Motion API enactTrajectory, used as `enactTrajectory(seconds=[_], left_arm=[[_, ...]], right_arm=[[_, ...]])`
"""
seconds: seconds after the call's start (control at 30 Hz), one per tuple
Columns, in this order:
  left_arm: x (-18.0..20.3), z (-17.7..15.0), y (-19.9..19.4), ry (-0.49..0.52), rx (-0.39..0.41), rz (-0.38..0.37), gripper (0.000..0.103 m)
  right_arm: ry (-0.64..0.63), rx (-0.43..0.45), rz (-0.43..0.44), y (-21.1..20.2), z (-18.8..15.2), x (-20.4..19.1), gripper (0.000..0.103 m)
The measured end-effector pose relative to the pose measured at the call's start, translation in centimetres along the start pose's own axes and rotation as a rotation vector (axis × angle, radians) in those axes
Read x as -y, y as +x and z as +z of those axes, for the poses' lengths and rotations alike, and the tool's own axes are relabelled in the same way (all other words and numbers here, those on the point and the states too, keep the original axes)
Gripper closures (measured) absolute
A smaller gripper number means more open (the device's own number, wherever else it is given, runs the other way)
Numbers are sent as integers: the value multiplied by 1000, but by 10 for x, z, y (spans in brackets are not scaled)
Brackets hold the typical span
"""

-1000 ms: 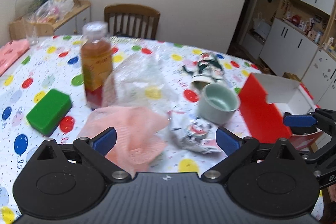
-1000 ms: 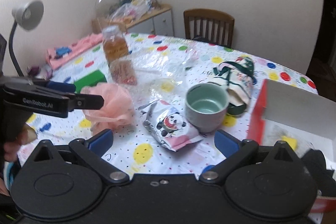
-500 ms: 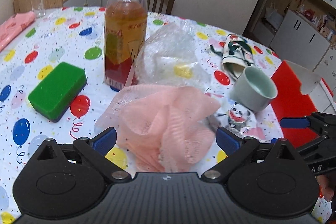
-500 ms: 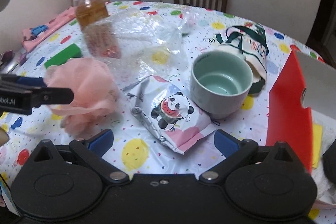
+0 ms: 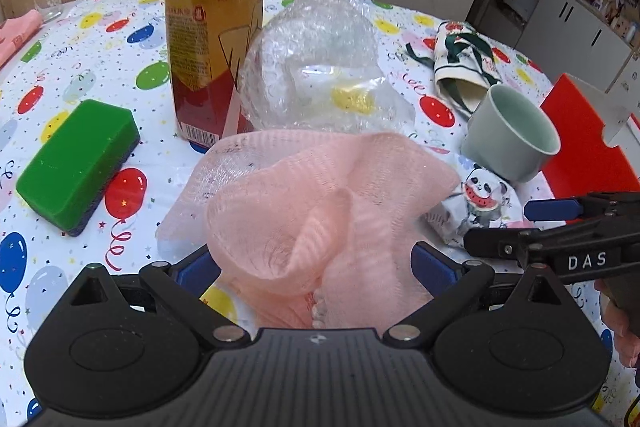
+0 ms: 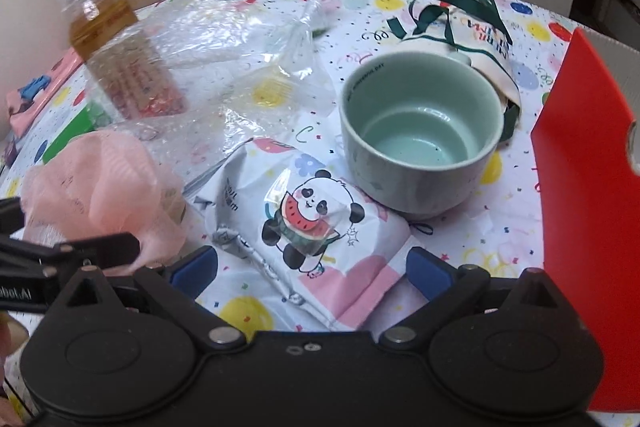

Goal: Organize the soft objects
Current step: 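Grasp the pink mesh bath puff with the left tool while the right tool grasps the panda snack bag, then carry the bath puff and panda bag with both tools into the shoebox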

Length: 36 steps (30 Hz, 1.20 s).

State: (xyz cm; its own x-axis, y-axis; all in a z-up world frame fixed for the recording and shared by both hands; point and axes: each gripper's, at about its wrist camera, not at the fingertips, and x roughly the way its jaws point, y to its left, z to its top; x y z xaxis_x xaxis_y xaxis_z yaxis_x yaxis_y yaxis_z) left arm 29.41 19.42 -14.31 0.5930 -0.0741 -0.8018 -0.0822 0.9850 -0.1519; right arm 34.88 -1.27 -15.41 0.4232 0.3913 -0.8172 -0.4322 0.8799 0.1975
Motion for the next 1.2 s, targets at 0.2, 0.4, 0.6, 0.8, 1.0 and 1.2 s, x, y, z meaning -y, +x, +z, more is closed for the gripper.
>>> enactTrajectory(seconds=[0.2,0.4,0.6,0.8,1.0,1.2], left_arm=[[-4,1,9,-6,-15,-9,5],[-8,1,13,-15,-29,-20,21],[-9,1,13,-23,-34,-35,37],[-8,0,7,-22,-20,-35,55],[-7,-2,-3,-31,-14,-22,59],[-7,-7,-15,-44,-15,-19,61]], right_arm=[[-19,-10,-39,10,2,-7,7],[-17,3,-78,8,1,-9,18],[-31,15,-94,4,-1,-13,27],[-35,35,-103,-5,-5,-17,47],[-30,54,-97,-14,-9,-20,59],[-30,75,-80,-29,-18,-22,67]])
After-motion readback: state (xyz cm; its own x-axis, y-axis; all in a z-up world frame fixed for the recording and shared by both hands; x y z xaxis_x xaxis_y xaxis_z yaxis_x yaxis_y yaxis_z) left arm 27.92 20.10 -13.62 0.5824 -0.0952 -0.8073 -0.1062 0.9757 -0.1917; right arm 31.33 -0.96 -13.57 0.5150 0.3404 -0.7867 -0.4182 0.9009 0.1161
